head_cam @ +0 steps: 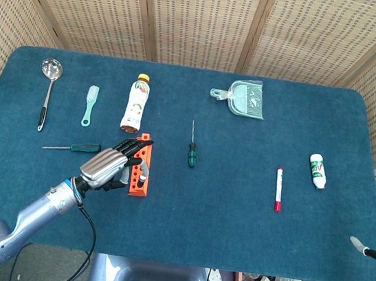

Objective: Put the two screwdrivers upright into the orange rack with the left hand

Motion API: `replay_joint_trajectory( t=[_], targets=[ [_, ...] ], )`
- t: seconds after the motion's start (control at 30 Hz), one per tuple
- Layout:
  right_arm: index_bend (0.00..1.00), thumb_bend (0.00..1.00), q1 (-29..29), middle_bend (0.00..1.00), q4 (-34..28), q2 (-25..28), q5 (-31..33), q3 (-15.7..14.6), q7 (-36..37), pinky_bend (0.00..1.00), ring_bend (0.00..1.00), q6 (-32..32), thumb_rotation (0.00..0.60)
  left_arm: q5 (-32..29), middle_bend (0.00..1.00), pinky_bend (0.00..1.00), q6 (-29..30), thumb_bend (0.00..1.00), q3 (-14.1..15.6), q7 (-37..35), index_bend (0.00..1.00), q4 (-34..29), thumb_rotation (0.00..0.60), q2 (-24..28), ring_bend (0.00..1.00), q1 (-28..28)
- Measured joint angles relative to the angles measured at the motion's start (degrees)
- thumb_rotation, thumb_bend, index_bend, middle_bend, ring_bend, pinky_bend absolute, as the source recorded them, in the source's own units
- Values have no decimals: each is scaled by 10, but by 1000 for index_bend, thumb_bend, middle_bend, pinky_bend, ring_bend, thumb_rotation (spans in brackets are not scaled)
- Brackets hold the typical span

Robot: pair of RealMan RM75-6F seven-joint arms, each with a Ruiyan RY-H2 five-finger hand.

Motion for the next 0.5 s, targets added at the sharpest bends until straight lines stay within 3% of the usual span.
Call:
replay_joint_trajectory(
  t=[0.5],
  targets=[
    [0,0,0,0,0,0,0,0,0,0,0,0,600,-8,0,0,-8,1000,9,26,431,-30,600,32,0,6]
  ],
)
